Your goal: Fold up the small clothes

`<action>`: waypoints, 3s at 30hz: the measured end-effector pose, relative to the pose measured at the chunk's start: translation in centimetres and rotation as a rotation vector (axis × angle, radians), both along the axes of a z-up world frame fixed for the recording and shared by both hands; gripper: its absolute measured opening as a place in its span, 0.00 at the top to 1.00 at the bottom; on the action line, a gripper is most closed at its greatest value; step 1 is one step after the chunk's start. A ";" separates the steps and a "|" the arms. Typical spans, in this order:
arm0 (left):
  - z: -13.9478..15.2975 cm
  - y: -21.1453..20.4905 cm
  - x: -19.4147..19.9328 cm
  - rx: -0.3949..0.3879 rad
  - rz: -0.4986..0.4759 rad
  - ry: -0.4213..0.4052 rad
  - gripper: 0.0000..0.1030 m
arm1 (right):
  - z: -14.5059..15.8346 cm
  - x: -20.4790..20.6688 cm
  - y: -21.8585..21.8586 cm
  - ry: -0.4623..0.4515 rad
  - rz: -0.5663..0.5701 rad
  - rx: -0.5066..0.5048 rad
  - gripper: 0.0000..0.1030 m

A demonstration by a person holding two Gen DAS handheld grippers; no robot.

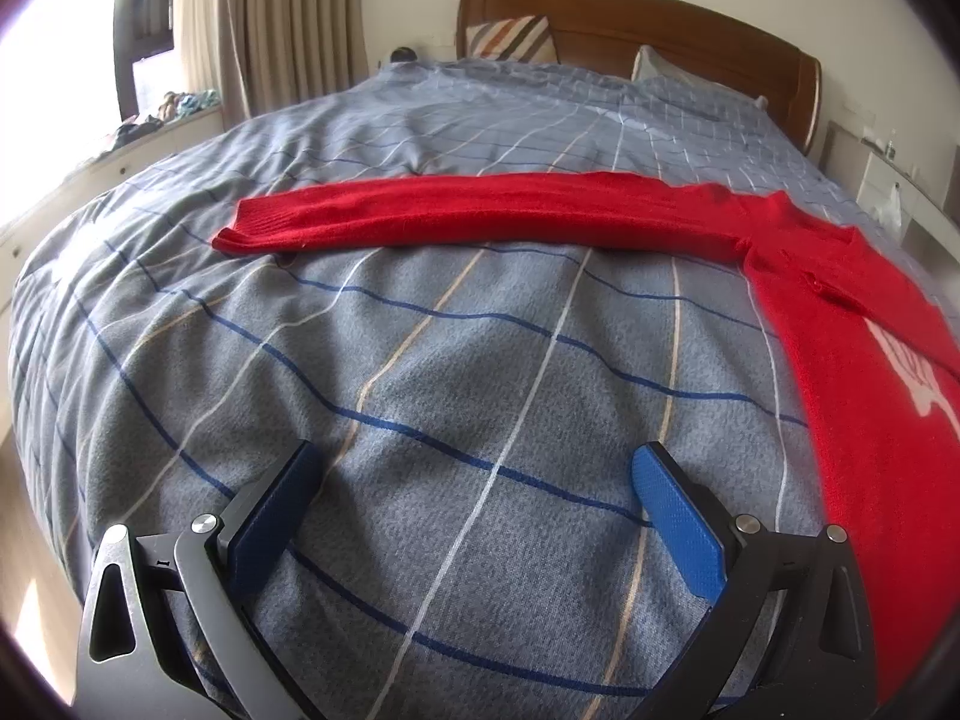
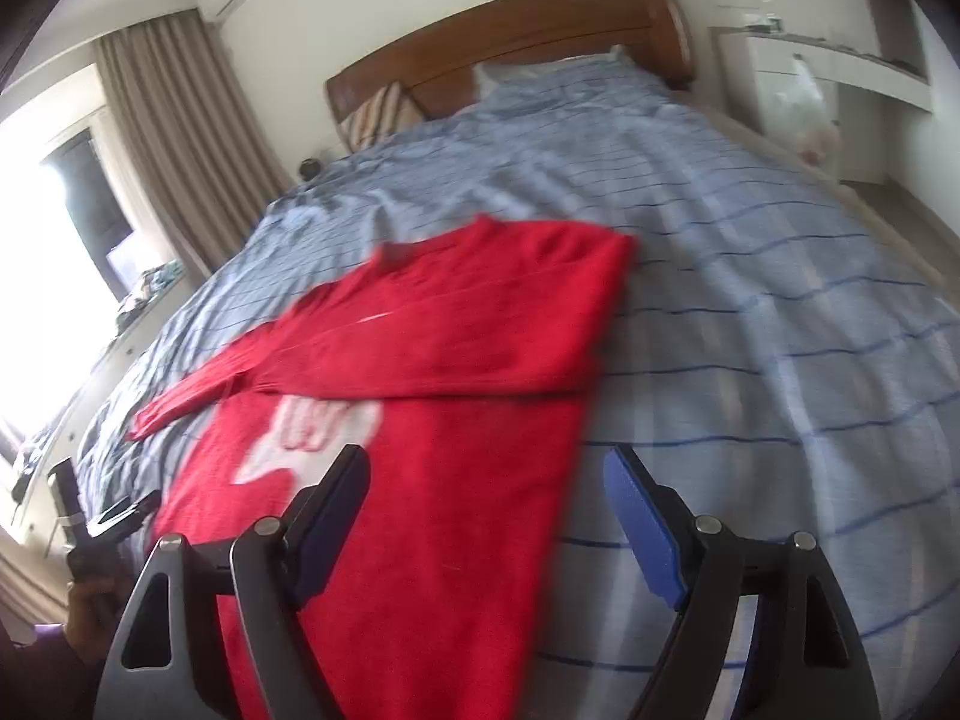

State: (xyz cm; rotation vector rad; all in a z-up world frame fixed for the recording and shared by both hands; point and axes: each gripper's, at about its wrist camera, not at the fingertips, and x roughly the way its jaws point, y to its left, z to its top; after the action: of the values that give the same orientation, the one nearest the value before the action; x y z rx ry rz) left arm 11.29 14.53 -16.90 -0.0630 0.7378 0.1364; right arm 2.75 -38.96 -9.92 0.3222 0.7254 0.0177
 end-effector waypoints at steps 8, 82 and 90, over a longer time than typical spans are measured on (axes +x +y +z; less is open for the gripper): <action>-0.4 -0.6 -0.4 0.052 0.009 -0.029 0.00 | -1.0 -3.9 -11.1 -0.064 -0.310 -0.025 0.19; 7.8 9.1 1.9 -0.293 -0.005 -0.021 0.01 | -5.3 -7.4 -15.4 -0.164 -0.425 0.216 0.12; 6.6 19.6 9.2 -0.449 0.219 0.103 0.04 | -5.4 -7.1 -15.2 -0.155 -0.427 0.204 0.12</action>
State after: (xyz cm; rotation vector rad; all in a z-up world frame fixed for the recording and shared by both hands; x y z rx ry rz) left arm 20.47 34.16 -10.28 -0.5696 0.8526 0.1814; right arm -4.38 -54.17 -15.30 0.6594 0.4905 -0.2866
